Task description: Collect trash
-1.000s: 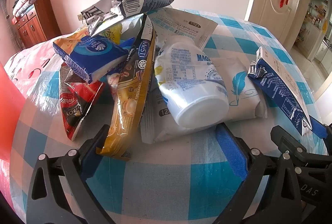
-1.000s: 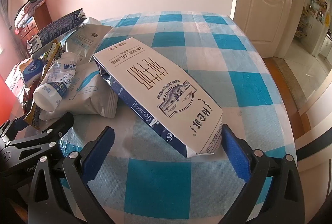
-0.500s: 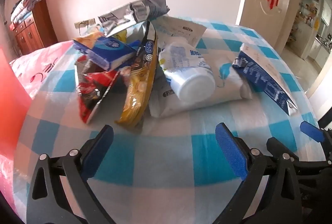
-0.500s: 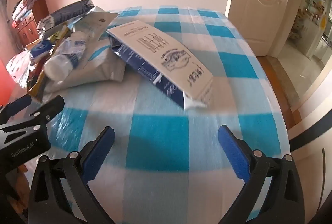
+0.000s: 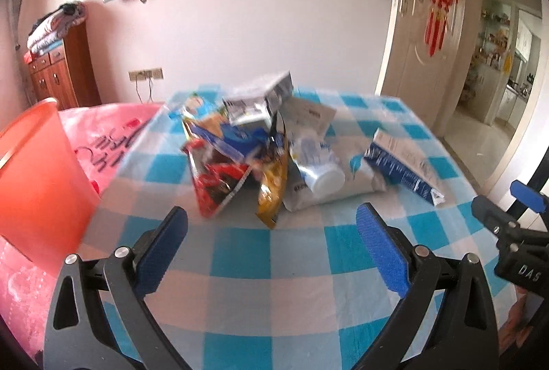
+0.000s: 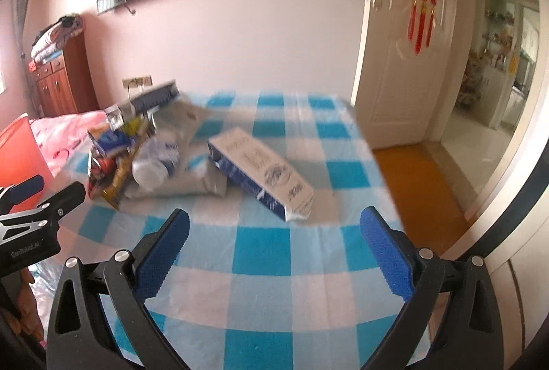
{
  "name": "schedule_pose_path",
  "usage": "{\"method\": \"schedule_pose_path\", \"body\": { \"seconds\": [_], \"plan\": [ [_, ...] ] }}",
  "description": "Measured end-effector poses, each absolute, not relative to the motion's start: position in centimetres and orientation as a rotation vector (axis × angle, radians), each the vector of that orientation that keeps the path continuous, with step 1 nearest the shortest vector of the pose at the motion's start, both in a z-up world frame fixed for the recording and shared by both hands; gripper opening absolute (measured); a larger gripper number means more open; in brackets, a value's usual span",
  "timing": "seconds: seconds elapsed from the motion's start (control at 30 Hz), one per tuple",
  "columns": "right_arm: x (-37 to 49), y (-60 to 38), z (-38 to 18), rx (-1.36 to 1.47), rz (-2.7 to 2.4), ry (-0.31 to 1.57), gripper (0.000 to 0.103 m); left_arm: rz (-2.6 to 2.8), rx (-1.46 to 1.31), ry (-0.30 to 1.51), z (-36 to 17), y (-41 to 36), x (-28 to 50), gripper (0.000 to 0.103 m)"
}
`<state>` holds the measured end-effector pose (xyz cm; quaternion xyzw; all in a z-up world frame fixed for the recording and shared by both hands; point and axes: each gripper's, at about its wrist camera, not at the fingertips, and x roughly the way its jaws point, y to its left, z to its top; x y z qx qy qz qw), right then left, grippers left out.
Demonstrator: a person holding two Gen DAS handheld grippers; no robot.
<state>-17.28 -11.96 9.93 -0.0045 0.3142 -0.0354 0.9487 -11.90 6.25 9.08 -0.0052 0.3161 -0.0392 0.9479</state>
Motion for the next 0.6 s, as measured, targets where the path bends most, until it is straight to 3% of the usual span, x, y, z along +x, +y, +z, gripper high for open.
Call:
{"method": "schedule_pose_path", "body": {
  "seconds": [0.6],
  "plan": [
    [-22.2,-10.6,16.7,0.004,-0.093,0.449,0.099,-0.086,0.009,0.466,14.0,7.7,-16.9,0.099]
  ]
}}
